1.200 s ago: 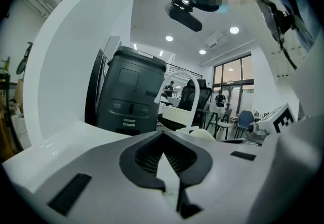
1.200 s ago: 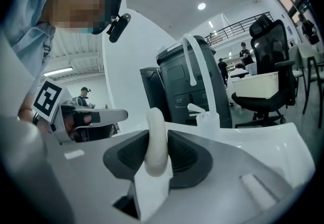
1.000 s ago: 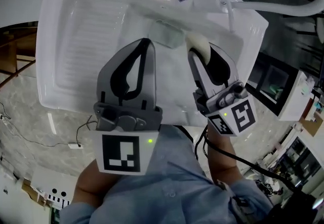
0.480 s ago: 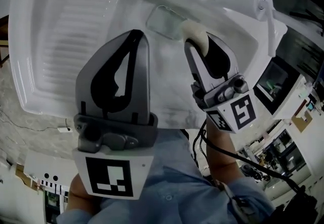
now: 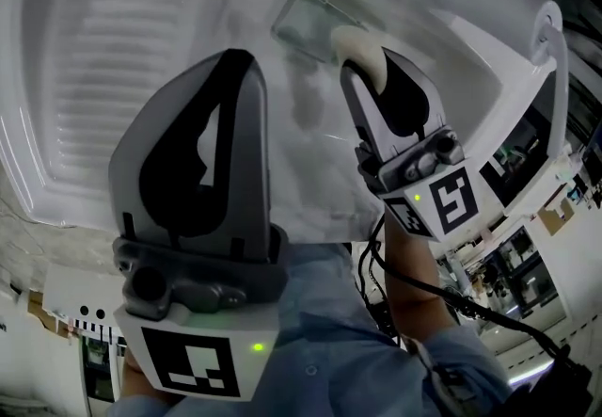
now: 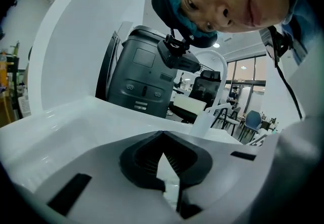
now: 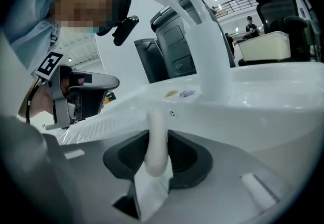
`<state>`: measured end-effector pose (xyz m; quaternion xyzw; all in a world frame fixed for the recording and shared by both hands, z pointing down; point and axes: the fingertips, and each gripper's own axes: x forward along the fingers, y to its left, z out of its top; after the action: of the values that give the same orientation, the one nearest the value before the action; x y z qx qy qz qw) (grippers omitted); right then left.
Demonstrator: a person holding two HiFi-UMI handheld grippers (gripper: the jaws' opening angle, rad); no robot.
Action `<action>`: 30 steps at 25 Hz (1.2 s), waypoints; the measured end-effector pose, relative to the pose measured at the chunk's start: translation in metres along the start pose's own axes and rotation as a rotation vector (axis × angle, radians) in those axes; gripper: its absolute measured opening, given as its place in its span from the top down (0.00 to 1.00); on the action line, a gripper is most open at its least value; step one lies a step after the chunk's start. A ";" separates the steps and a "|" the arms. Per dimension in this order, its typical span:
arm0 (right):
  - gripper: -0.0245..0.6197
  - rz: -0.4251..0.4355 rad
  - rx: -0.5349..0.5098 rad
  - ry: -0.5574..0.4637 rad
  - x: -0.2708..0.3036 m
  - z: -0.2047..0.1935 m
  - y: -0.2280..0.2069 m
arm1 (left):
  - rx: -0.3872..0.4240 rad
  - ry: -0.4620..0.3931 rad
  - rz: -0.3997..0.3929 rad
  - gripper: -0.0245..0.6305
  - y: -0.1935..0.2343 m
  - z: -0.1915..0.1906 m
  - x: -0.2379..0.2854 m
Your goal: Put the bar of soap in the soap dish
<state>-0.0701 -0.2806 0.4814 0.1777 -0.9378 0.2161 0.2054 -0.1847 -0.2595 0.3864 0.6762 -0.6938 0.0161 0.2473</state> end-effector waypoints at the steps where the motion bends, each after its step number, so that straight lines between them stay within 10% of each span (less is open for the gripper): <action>1: 0.79 0.000 0.001 0.006 0.002 -0.002 -0.001 | -0.002 0.004 0.000 0.96 0.001 -0.002 0.001; 30: 0.79 0.006 -0.097 0.302 0.053 -0.095 -0.020 | -0.047 0.024 0.047 0.96 0.039 -0.019 0.019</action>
<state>-0.0775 -0.2648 0.5900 0.1303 -0.9061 0.1952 0.3520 -0.2150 -0.2666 0.4225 0.6534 -0.7067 0.0138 0.2710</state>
